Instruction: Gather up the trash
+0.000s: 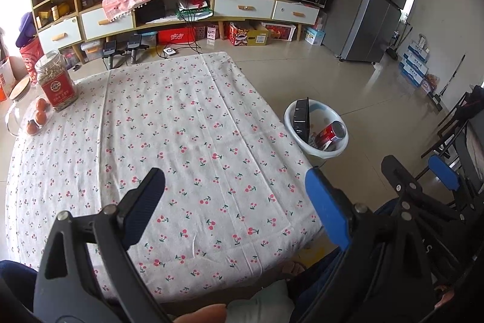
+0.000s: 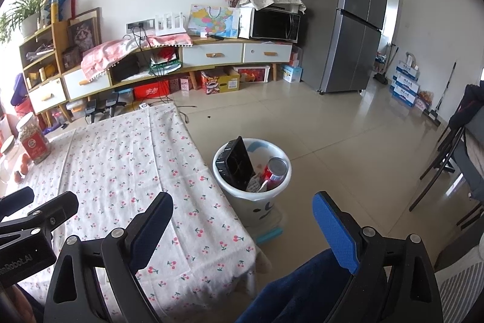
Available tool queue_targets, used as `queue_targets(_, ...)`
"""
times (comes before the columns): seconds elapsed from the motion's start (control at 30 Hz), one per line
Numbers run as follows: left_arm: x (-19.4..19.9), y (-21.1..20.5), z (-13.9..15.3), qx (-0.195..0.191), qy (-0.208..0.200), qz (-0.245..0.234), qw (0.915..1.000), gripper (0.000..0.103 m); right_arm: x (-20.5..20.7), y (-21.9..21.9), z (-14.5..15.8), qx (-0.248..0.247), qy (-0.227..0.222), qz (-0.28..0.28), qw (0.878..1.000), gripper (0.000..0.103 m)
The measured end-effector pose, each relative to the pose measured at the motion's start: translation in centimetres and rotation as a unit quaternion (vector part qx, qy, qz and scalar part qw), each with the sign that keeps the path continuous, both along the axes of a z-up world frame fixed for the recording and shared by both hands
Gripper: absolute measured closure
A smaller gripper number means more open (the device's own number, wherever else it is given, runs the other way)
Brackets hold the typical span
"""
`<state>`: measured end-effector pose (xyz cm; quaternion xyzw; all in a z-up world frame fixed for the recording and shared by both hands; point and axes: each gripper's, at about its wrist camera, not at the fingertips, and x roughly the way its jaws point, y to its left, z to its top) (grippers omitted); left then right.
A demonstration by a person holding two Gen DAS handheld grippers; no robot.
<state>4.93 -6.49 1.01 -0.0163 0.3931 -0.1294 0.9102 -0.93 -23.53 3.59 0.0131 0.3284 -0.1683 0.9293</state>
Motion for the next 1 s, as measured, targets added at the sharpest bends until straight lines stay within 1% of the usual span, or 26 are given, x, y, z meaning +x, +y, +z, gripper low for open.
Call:
queue_targets(0.5, -0.03, -0.04, 0.32, -0.003, -0.001, 0.003, 1.0000, 0.009, -0.10, -0.02, -0.42, -0.002, 0.003, 0.001, 1.000, 0.008)
queue_targets(1.0, 0.06, -0.05, 0.46, 0.000, -0.003, 0.006, 1.0000, 0.009, 0.19, 0.08, -0.17, -0.003, 0.006, 0.006, 1.000, 0.008)
